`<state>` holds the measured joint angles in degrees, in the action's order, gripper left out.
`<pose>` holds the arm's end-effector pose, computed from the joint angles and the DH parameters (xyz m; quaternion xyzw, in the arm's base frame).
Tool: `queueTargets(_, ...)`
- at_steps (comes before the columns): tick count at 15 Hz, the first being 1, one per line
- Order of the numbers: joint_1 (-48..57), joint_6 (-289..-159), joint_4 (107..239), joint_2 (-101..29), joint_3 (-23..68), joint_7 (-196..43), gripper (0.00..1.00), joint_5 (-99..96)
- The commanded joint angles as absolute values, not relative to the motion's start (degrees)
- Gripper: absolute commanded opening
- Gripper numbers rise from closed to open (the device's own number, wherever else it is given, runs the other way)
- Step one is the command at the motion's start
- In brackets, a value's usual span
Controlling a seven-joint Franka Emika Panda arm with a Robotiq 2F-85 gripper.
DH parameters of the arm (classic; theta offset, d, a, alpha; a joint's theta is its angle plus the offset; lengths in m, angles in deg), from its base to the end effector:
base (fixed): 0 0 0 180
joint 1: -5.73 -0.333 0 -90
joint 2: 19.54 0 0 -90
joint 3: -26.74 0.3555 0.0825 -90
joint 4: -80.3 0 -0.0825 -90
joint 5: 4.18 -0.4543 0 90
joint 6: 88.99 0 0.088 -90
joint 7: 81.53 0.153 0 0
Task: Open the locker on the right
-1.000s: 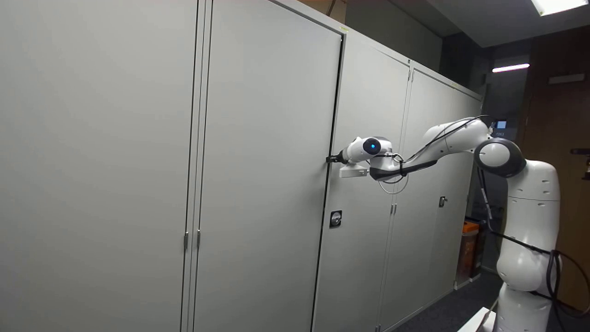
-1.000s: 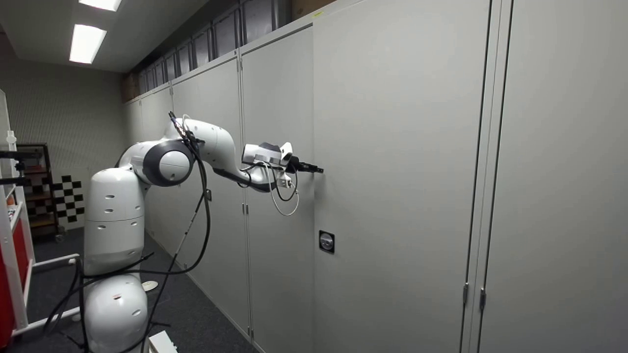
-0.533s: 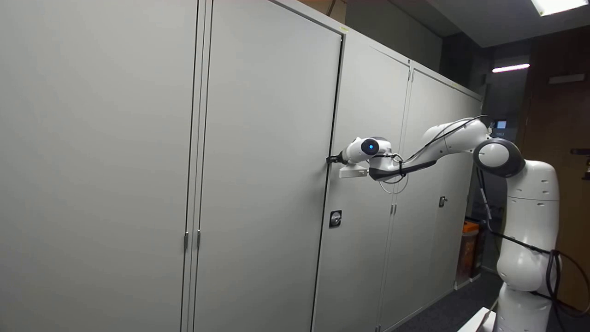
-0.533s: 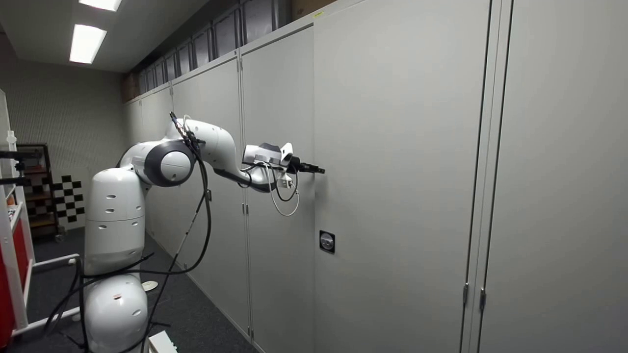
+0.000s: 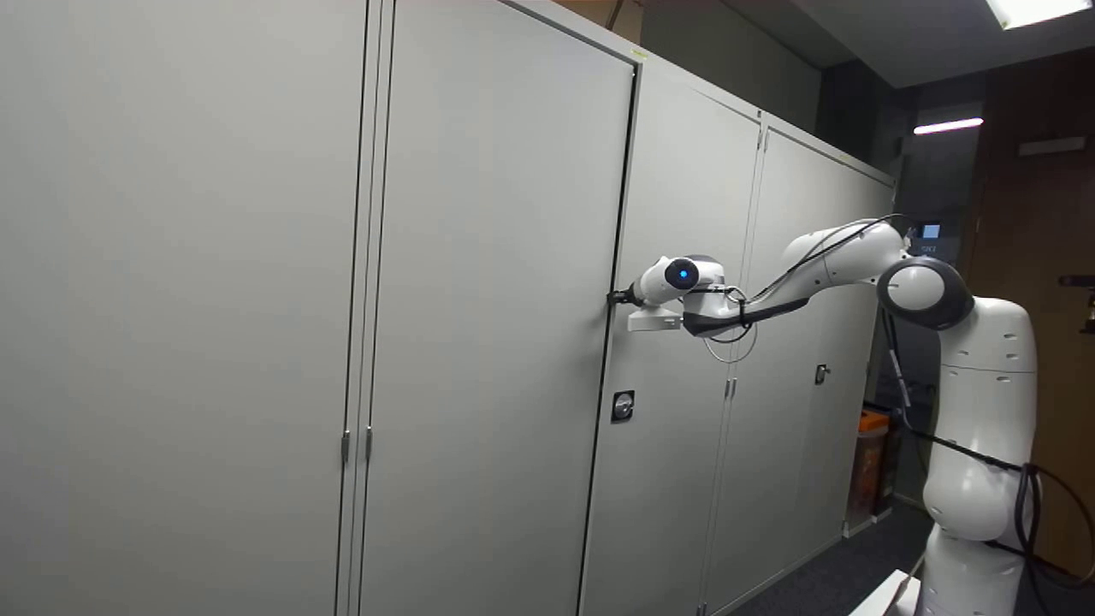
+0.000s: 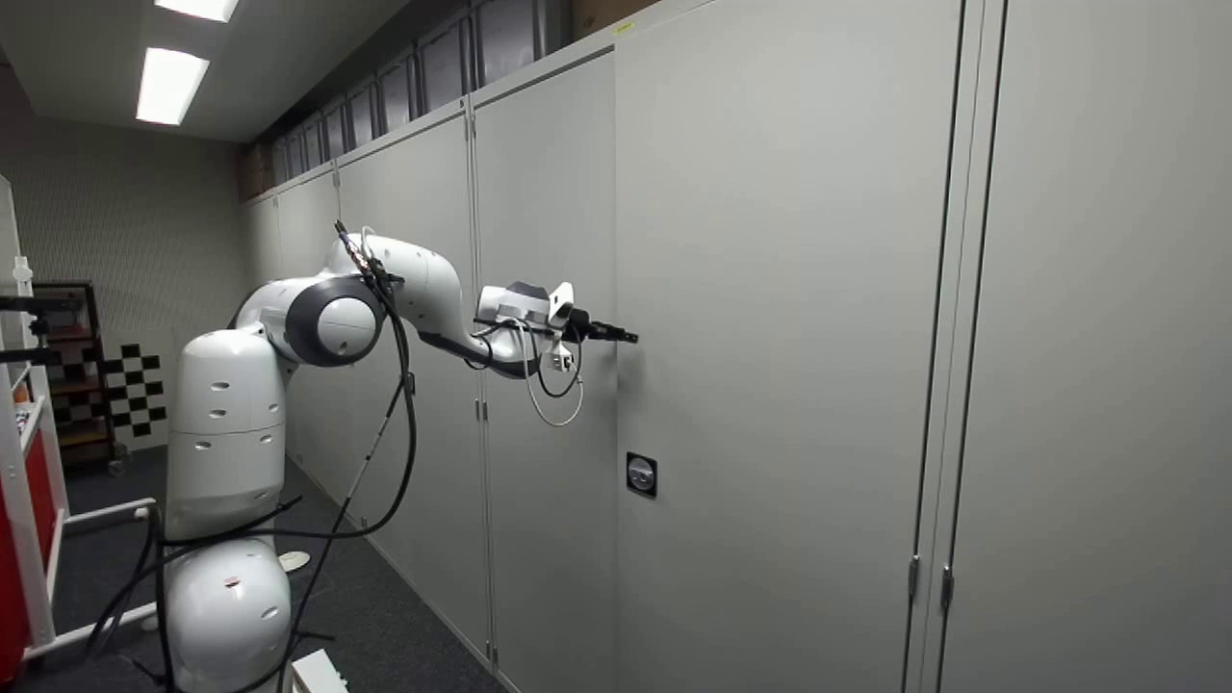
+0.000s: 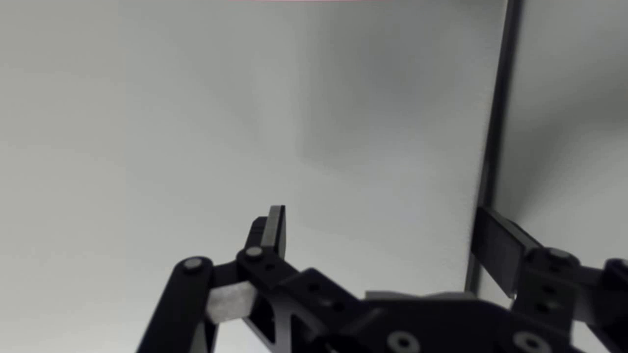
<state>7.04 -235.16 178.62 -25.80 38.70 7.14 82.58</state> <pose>0.7414 0.1201 0.5993 0.7806 -0.1258 0.5917 0.1575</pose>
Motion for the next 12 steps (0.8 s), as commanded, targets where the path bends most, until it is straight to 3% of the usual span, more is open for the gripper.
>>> queueTargets(1, 6.51, -231.1, 180.74, -23.52, 38.87, 8.56, 1.0, 82.81)
queueTargets(12, 0.66, -225.51, 186.78, -18.05, 36.13, 8.21, 1.0, 81.54)
